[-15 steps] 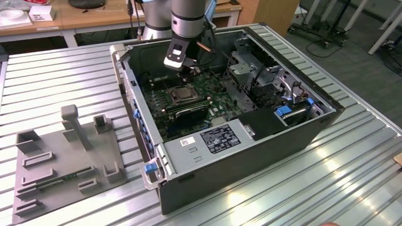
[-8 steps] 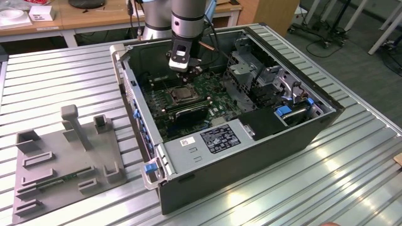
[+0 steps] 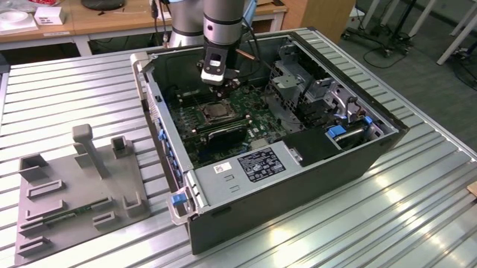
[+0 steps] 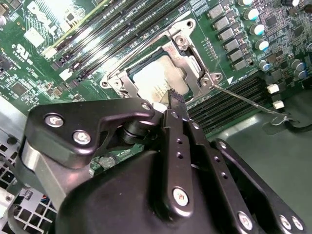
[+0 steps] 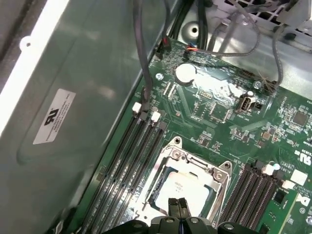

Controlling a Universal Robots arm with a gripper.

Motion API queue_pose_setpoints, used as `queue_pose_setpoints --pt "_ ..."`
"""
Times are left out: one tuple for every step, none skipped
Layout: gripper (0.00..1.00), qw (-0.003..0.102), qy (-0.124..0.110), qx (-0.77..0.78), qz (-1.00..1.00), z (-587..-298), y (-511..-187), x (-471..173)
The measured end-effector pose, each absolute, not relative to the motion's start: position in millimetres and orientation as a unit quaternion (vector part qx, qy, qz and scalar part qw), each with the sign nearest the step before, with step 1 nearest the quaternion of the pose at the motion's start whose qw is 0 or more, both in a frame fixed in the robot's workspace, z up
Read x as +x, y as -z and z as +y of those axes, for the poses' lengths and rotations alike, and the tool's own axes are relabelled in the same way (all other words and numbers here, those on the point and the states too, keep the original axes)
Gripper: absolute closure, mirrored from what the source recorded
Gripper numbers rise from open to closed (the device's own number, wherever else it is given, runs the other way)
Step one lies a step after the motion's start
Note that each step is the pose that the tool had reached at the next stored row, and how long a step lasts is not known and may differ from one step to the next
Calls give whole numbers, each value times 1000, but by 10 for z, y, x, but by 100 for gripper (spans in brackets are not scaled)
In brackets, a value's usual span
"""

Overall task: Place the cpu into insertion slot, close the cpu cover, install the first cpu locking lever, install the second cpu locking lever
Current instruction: 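Close the cpu cover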

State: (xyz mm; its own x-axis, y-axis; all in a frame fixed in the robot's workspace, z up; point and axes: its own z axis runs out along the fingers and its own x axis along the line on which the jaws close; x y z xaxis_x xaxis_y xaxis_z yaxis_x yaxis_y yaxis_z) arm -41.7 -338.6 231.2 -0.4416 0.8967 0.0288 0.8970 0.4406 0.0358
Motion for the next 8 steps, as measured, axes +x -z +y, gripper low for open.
queue_pose_setpoints --pt "89 3 23 -521 -854 -3386 -2312 -417" --pt "89 3 23 -513 -858 -3386 -2312 -417" --pt "89 3 23 -505 -863 -3386 -2311 -417" --pt "89 4 23 -497 -867 -3386 -2311 -417" --pt "89 4 23 -490 -872 -3386 -2310 -417" --pt "89 4 23 -481 -876 -3386 -2310 -417" --pt "89 4 23 -473 -881 -3386 -2309 -417" --pt "89 4 23 -465 -885 -3386 -2308 -417"
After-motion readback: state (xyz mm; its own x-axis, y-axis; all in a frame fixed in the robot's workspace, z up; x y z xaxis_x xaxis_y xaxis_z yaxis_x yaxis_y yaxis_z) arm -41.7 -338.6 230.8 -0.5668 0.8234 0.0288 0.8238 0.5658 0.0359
